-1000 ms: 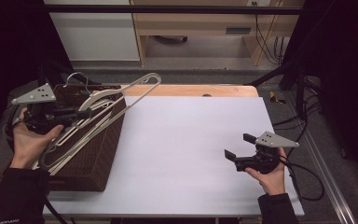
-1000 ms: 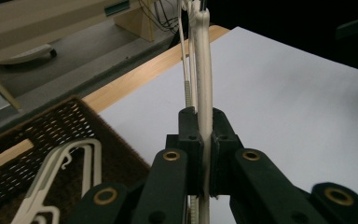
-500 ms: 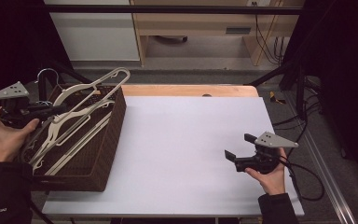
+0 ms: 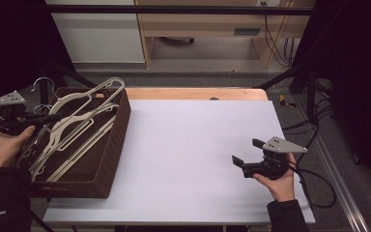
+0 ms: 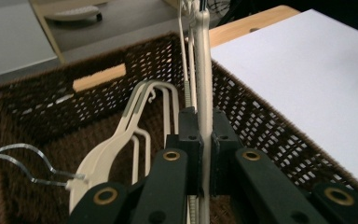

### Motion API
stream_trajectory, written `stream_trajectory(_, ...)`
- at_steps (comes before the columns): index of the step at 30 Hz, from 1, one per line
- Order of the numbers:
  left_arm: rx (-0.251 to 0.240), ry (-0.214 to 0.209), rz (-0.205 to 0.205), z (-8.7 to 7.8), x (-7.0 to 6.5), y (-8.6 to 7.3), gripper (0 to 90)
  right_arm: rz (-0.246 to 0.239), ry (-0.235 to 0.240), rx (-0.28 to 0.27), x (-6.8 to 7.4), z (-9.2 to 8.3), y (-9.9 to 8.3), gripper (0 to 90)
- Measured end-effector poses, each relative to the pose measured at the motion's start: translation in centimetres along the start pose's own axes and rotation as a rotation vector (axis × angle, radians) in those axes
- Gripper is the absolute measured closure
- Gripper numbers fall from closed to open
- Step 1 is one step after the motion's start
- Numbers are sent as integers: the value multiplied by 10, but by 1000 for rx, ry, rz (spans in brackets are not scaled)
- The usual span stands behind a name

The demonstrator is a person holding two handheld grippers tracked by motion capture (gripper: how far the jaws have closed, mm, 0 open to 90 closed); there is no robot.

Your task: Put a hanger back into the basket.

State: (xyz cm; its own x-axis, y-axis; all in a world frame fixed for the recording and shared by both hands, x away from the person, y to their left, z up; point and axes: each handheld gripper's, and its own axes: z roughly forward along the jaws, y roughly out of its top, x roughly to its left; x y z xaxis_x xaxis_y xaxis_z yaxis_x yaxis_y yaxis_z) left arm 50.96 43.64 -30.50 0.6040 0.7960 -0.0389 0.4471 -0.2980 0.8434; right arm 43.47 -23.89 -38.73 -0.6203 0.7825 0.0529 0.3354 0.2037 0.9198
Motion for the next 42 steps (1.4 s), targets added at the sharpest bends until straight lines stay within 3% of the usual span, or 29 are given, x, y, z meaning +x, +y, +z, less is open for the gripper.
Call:
stream_trajectory(9, 52, -11, -42, 8, 5, -21, 860, 0, 2, 6, 0, 1, -1, 41)
stream_trajectory(19, 132, -11, -110, 34, 4, -47, 849, 3, 5, 10, 1, 2, -1, 41)
stream_trajectory(23, 194, 18, -129, 44, 4, -56, 836, 3, 5, 12, 1, 2, -1, 41)
stream_trajectory(24, 187, 22, -141, 45, 4, -58, 835, 3, 6, 13, 1, 3, -1, 41)
stream_trajectory(27, 193, 67, -161, 41, 4, -58, 821, -1, 8, 15, 1, 3, -2, 41)
stream_trajectory(28, 196, 102, -162, 38, 3, -57, 802, -2, 9, 17, 1, 4, -2, 41)
stream_trajectory(32, 129, 181, -190, 23, 0, -56, 693, -3, 11, 16, 2, 4, -2, 40)
stream_trajectory(34, 98, 197, -194, 15, -2, -56, 680, 3, 9, 11, 2, 3, -1, 40)
stream_trajectory(39, 26, 218, -175, -1, -16, -54, 615, 5, 8, 6, 1, 2, -1, 40)
stream_trajectory(42, -21, 201, -152, -9, -30, -52, 577, 6, 9, 5, 1, 2, -1, 38)
